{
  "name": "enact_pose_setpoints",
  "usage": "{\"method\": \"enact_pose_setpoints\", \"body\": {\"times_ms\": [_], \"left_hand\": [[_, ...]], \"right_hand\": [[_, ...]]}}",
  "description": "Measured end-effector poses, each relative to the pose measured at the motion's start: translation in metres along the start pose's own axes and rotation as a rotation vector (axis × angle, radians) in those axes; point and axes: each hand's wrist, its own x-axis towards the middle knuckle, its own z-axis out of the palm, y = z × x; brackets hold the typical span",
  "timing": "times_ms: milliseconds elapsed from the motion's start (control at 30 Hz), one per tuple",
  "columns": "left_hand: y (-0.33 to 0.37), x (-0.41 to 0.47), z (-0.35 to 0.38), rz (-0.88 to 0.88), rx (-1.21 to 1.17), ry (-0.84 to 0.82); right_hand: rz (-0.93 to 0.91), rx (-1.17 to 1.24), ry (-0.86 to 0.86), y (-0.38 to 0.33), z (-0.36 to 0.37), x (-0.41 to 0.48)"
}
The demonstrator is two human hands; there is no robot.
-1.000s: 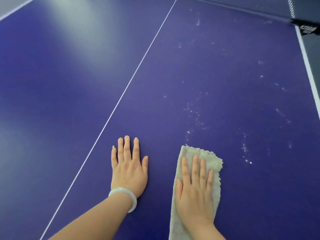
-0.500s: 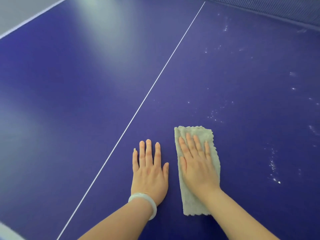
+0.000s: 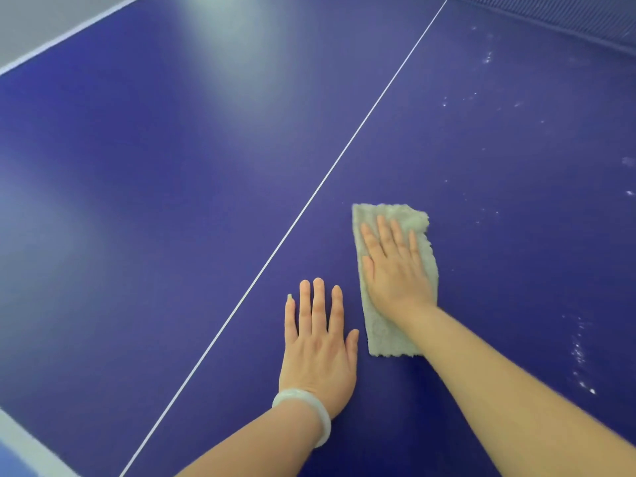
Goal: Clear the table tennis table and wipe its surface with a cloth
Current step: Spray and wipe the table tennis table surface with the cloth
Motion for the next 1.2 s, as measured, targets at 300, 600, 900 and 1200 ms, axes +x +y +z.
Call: {"method": "enact_pose_setpoints", "body": {"times_ms": [300,600,900,1200], "left_hand": [[0.000,0.001,0.000,-0.010,0.003,-0.010],[-0.001,0.001,0.000,-0.018,0.003,-0.019],[-0.001,0.001,0.000,-0.017,0.029,-0.007],[-0.002,-0.001,0.003,-0.025,0.055,-0.005]], "right_hand": [[-0.111,-0.020,-0.030,-0.008,-0.015,0.109],[0.674,0.122,0.085,0.052,-0.012,0.011],[0.372,0.014,0.054,0.077,-0.001,-0.055],[0.123,0.030,0.047,0.024,0.014,-0.128]]}}
